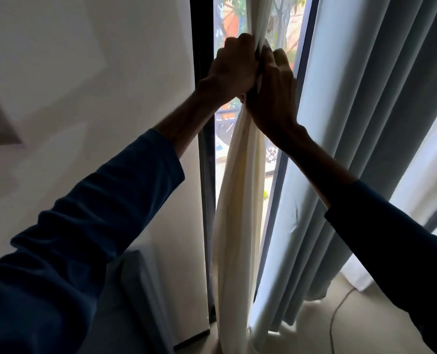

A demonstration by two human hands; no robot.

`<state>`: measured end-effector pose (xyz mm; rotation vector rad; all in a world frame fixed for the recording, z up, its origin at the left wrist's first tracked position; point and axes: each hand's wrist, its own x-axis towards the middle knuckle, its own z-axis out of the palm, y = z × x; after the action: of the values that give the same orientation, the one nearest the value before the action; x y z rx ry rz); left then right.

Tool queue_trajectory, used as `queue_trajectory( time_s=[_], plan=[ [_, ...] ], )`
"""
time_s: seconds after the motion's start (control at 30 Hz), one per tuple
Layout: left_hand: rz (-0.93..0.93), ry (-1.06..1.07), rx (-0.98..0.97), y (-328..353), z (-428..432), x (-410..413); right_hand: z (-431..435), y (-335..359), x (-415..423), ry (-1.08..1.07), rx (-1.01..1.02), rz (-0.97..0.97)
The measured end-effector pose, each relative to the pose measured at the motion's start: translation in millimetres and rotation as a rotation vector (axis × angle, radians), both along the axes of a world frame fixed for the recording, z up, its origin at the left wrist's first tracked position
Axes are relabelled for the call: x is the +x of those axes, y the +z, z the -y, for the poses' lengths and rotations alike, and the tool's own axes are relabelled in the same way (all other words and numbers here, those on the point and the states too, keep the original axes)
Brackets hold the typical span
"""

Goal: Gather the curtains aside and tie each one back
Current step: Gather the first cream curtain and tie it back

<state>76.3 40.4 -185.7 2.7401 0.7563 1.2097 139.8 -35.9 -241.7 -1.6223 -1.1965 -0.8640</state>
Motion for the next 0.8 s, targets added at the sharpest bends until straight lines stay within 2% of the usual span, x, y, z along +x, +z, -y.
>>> queue_trajectory(
  time_s=[0.27,0.33,0.47,0.53,0.67,0.8],
  plan=[
    [0.322,-0.089,-0.319,-18.7,3.3,6.0,11.2,-17.1,9.5,0.013,-0.034,0.019],
    [0.345,-0.102,-0.375,-26.7,5.6,6.0,13.6,-22.4,11.0,0.026,-0.080,0.023],
    [0.183,-0.125,-0.356,-44.6,9.3,7.2,18.0,-36.8,8.7,0.119,-0.158,0.077],
    [0.171,-0.082,-0.392,-51.6,11.6,5.6,20.7,-45.6,8.6,0.200,-0.162,0.044],
    [-0.067,0.033,-0.245,-63.0,13.6,0.3,20.3,-67.7,7.8,0.341,-0.238,-0.002],
    [-0.146,0.127,-0.069,-74.0,28.9,-1.8,12.0,-92.1,5.5,0.353,-0.152,-0.141]
  ],
)
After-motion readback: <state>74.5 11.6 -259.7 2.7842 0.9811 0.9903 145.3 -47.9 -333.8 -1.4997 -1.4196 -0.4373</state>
